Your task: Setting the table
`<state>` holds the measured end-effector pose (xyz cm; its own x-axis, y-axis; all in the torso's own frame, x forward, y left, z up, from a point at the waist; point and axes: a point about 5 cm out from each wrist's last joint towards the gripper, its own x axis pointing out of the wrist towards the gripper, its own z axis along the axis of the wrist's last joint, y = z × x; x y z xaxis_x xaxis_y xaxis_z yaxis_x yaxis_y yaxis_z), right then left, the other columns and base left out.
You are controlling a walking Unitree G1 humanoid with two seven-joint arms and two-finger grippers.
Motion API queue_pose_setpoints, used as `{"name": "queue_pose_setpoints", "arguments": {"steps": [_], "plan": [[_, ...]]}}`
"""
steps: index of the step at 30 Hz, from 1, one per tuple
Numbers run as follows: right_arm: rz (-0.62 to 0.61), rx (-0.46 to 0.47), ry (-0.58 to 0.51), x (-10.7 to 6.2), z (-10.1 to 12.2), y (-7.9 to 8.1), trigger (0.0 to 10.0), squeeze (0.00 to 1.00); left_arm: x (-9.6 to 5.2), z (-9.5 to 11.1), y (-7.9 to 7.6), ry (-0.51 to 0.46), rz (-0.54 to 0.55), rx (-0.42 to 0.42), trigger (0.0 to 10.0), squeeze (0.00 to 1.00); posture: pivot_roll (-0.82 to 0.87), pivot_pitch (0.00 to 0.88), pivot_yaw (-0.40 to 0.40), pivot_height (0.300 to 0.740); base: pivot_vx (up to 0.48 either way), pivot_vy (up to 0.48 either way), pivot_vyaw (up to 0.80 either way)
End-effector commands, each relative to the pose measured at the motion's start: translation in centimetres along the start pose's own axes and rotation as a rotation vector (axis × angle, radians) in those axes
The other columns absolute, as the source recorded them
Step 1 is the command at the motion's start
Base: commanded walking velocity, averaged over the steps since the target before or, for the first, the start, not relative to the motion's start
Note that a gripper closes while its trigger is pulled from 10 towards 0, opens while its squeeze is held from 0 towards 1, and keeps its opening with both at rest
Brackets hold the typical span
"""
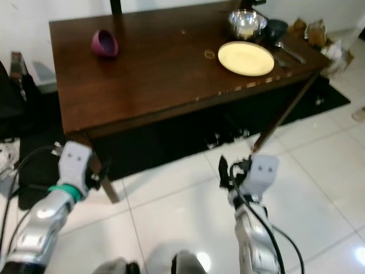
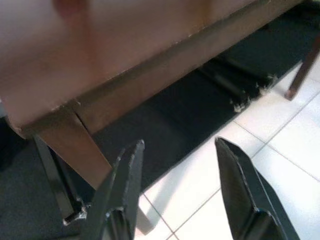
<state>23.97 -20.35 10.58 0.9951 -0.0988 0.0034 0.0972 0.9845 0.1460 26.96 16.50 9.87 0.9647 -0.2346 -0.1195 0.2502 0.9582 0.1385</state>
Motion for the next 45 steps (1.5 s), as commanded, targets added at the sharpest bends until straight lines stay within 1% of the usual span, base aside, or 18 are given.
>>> {"name": "queue_pose_setpoints", "arguments": {"steps": [1, 2, 3, 4, 5, 6, 7, 8, 9, 11, 13, 17, 22, 24, 31, 45], "plan": [[-0.011, 0.005, -0.02, -0.1, 0.8, 0.2, 10.0, 0.0, -0.1, 0.7, 0.3, -0.024, 0.024, -0.026, 10.0, 0.0, -0.1, 0.002, 0.025, 0.74, 0.0, 0.0, 0.0], [-0.011, 0.005, -0.02, -0.1, 0.8, 0.2, 10.0, 0.0, -0.1, 0.7, 0.3, -0.024, 0.024, -0.026, 10.0, 0.0, -0.1, 0.002, 0.025, 0.74, 0.0, 0.0, 0.0], [-0.002, -0.006, -0.028, 0.2, 0.9, 0.4, 10.0, 0.0, 0.3, 1.4, 0.4, -0.052, 0.053, -0.043, 10.0, 0.0, -0.1, 0.001, 0.022, 0.74, 0.0, 0.0, 0.0], [-0.002, -0.006, -0.028, 0.2, 0.9, 0.4, 10.0, 0.0, 0.3, 1.4, 0.4, -0.052, 0.053, -0.043, 10.0, 0.0, -0.1, 0.001, 0.022, 0.74, 0.0, 0.0, 0.0], [0.007, -0.014, -0.029, 0.4, 1.0, 0.6, 10.0, 0.0, 0.7, 2.0, 0.4, -0.07, 0.076, -0.056, 10.0, 0.0, -0.09, 0.0, 0.021, 0.74, 0.0, 0.0, 0.0], [0.007, -0.014, -0.029, 0.4, 1.0, 0.6, 10.0, 0.0, 0.7, 2.0, 0.4, -0.07, 0.076, -0.056, 10.0, 0.0, -0.09, 0.0, 0.021, 0.74, 0.0, 0.0, 0.0], [0.01, -0.001, -0.038, 0.9, 1.2, 0.7, 10.0, 0.0, 1.3, 2.8, 0.1, -0.097, 0.09, -0.069, 10.0, 0.0, -0.09, 0.0, 0.021, 0.74, 0.0, 0.0, 0.0], [0.01, -0.001, -0.038, 0.9, 1.2, 0.7, 10.0, 0.0, 1.3, 2.8, 0.1, -0.097, 0.09, -0.069, 10.0, 0.0, -0.09, 0.0, 0.021, 0.74, 0.0, 0.0, 0.0], [-0.002, 0.022, -0.046, 1.3, 1.5, 0.7, 10.0, 0.0, 1.7, 3.6, -0.6, -0.121, 0.073, -0.052, 10.0, 0.0, -0.09, 0.0, 0.021, 0.74, 0.0, 0.0, 0.0], [-0.002, 0.022, -0.046, 1.3, 1.5, 0.7, 10.0, 0.0, 1.7, 3.6, -0.6, -0.121, 0.073, -0.052, 10.0, 0.0, -0.09, 0.0, 0.021, 0.74, 0.0, 0.0, 0.0], [-0.017, 0.054, -0.046, 1.8, 1.7, 0.7, 10.0, 0.0, 2.1, 4.3, -1.6, -0.142, 0.033, -0.026, 10.0, 0.0, -0.1, 0.0, 0.029, 0.74, 0.0, 0.0, 0.0], [-0.022, 0.069, -0.015, 1.5, 1.5, 1.0, 10.0, 0.0, 1.9, 4.3, -2.1, -0.121, 0.007, -0.026, 10.0, 0.0, -0.1, 0.0, 0.035, 0.74, 0.0, 0.0, 0.0], [-0.03, 0.076, 0.002, 1.2, 1.2, 1.2, 10.0, 0.0, 2.0, 4.2, -2.0, -0.108, 0.009, -0.033, 10.0, 0.0, -0.1, 0.0, 0.037, 0.74, 0.0, 0.0, 0.0], [-0.032, 0.078, 0.011, 1.2, 0.9, 1.3, 10.0, 0.0, 2.2, 4.0, -1.9, -0.098, 0.01, -0.047, 10.0, 0.0, -0.11, 0.0, 0.039, 0.74, 0.0, 0.0, 0.0], [-0.029, 0.068, 0.023, 1.5, 0.7, 1.3, 10.0, 0.0, 2.6, 3.8, -2.1, -0.086, 0.023, -0.056, 10.0, 0.0, -0.11, 0.0, 0.04, 0.74, 0.0, 0.0, 0.0], [-0.026, 0.07, 0.035, 1.6, 0.5, 1.4, 10.0, 0.0, 2.8, 3.6, -2.3, -0.073, 0.035, -0.06, 10.0, 0.0, -0.11, 0.0, 0.041, 0.74, 0.0, 0.0, 0.0]]}}
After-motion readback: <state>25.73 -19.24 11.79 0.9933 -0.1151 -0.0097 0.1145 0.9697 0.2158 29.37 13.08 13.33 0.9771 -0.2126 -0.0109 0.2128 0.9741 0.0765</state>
